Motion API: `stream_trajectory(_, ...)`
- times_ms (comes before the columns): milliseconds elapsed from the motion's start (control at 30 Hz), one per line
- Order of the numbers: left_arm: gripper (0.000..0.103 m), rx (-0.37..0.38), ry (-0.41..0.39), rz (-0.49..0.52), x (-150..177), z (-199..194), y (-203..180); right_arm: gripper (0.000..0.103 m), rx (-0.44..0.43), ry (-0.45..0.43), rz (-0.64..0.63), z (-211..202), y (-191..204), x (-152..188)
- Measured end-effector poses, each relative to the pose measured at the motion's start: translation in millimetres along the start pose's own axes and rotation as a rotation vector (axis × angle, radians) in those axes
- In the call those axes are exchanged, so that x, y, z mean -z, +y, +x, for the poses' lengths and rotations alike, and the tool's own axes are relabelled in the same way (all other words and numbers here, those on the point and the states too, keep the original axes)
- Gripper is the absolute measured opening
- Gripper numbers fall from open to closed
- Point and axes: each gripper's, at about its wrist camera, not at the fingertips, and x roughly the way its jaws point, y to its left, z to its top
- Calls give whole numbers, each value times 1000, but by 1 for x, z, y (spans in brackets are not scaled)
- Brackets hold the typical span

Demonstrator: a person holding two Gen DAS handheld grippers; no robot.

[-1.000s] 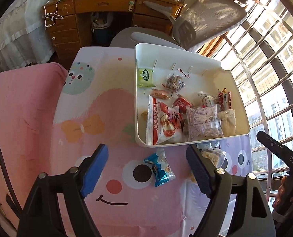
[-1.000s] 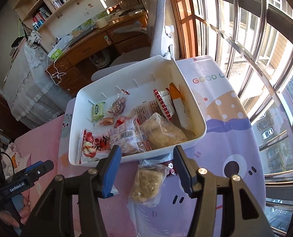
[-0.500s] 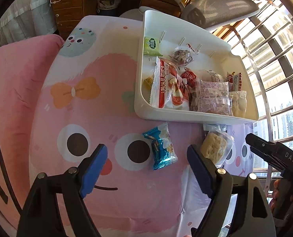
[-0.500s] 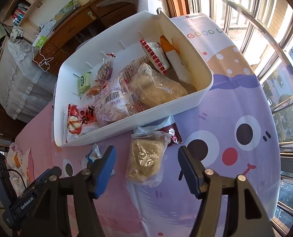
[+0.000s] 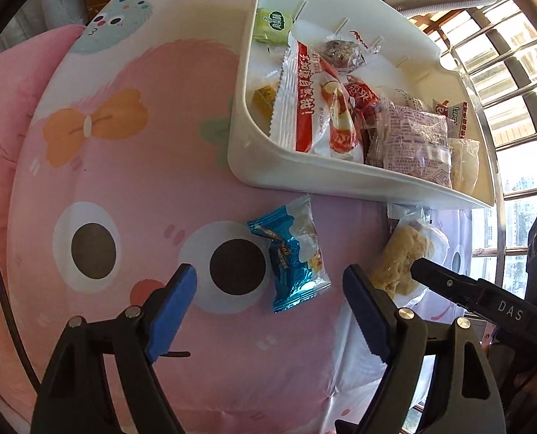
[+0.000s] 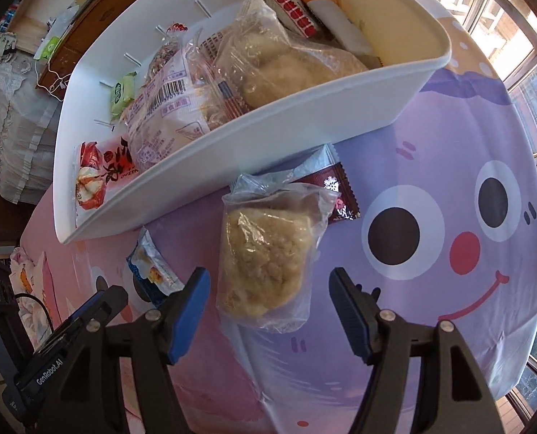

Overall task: Organize snacks
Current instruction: 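Grasp the blue foil packet with the left tool while the right tool grasps the clear puffed-snack bag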

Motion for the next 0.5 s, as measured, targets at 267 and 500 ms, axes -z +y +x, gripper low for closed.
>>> stream_trajectory(267, 78, -12, 17, 47, -9, 24, -21, 69, 18, 37, 12, 25, 4, 3)
stream_trajectory(500, 65, -44, 56, 81, -18, 45, -37, 69, 51, 46, 21, 36, 8, -1)
